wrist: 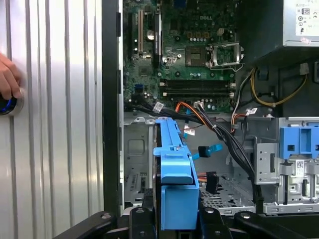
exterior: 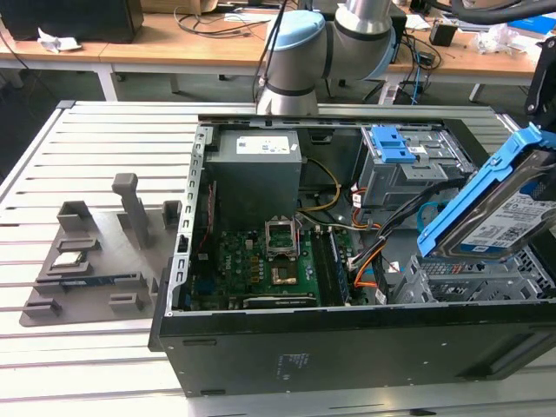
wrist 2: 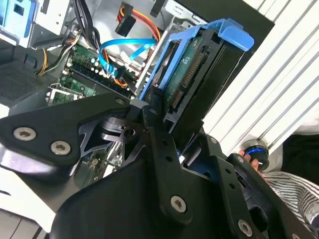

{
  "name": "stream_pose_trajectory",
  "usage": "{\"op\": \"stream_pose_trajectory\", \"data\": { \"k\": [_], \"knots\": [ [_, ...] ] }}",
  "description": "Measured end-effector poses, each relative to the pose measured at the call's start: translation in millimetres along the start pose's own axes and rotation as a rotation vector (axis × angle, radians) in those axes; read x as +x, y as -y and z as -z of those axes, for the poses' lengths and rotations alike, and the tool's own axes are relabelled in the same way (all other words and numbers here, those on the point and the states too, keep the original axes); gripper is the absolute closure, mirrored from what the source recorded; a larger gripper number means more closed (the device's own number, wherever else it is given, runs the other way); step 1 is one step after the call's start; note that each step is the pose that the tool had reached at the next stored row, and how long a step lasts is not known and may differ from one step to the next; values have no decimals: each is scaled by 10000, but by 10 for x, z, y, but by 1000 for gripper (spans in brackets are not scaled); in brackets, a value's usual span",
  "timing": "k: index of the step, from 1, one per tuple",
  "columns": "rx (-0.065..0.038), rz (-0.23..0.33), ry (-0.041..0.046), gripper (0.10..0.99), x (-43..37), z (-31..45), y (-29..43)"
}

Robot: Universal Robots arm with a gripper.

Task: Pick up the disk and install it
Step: 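Insert the disk into the insertion slot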

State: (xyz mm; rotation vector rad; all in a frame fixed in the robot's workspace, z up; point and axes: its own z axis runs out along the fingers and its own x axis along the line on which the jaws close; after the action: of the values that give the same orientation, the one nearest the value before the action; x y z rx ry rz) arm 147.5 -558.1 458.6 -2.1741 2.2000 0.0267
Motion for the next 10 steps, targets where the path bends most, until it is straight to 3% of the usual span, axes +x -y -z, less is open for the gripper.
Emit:
{"op": "stream_pose_trajectory", "data": {
  "k": [1,5,10],
  "knots": [
    [177,9,0,722,0,0,0],
    [201,10,-5,722,-1,-2,0],
    [201,12,-76,722,4,-88,-2]
  ]
}}
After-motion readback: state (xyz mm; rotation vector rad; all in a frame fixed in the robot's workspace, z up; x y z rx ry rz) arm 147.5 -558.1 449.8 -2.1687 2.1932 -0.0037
